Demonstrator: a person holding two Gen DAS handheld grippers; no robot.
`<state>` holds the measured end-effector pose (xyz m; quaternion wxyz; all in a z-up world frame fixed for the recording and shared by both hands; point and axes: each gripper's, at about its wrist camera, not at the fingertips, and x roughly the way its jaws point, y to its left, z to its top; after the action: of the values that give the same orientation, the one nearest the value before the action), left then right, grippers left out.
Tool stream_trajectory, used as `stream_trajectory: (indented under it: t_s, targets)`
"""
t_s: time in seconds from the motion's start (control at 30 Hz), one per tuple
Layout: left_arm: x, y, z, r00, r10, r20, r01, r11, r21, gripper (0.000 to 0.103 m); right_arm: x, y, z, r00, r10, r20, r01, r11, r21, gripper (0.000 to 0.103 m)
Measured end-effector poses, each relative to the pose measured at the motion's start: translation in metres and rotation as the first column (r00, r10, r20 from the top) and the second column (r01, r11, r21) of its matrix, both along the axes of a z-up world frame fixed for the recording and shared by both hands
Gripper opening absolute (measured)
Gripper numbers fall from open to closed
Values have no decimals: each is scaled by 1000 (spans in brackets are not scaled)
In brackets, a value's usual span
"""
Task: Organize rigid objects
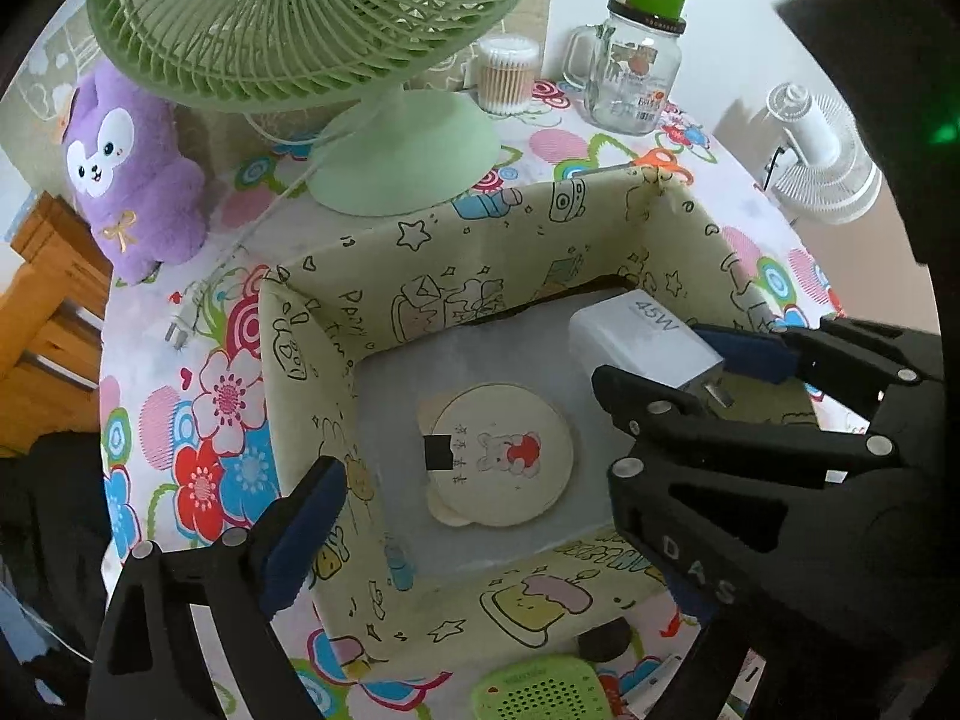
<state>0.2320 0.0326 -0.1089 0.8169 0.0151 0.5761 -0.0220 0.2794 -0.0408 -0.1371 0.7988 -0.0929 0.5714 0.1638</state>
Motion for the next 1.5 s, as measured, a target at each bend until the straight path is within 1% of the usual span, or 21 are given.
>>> stream_trajectory:
  t_s: [0.07,0.27,0.47,0.57,0.6,0.73,0.83,1.1,1.2,1.5]
  targets:
    - [0,-2,-1,1000,-4,-2,4,1000,14,96,-1,1,-1,1000,7,2,-7,1000,-14,50]
    - [-3,-1,-1,1000,-3,-15,3,1000,5,96,-4,0,2,1000,13,-9,-14,1000,-19,52]
    - [-14,-1,11,1000,-7,4,7,1000,11,96,-13,-8,10,999,-7,-40,8,1000,17,54]
    - [-20,1,16,1000,2,13,-2,1000,10,96,-20,-12,18,999,-16,-44,18,999,38,60]
    - [-22,1,18,1000,5,15,-5,1000,10,96,-23,-12,21,999,-23,-36,24,999,33,68]
    - [-31,4,27,999,18,34,-18,1000,-2,97,-34,-17,34,1000,-28,-10,29,999,46,74]
    - [-38,5,33,999,25,46,-25,1000,-10,97,-40,-20,42,999,-37,15,37,999,33,79]
    - [-58,7,48,995,59,74,-58,998,-24,97,-61,-35,60,998,-55,30,53,997,62,85]
    - [-65,6,52,994,64,88,-63,998,-10,97,-69,-40,65,997,-63,36,60,996,64,85]
    - [-86,4,68,990,75,123,-73,997,-23,97,-92,-54,82,995,-75,69,70,995,71,85]
